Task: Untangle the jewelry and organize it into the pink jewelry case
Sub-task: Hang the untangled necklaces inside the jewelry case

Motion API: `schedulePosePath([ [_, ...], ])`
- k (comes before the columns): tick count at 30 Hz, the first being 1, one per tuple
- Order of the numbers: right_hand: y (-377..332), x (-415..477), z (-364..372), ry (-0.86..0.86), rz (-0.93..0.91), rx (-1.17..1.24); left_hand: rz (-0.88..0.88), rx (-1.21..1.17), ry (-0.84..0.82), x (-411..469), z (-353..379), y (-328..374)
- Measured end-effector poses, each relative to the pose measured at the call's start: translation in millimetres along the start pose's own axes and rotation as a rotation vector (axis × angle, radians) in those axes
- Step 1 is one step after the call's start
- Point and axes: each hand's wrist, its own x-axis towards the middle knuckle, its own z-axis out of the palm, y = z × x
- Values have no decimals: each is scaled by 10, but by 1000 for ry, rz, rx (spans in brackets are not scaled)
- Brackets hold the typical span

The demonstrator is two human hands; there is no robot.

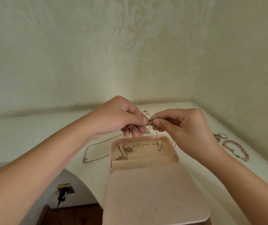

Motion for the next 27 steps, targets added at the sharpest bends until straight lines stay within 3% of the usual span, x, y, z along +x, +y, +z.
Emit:
schedulePosePath([
  [14,-7,5,1,5,33,-67,181,206,164,-29,111,-63],
  [27,86,-16,98,212,-240,-371,277,336,308,-23,149,-106],
])
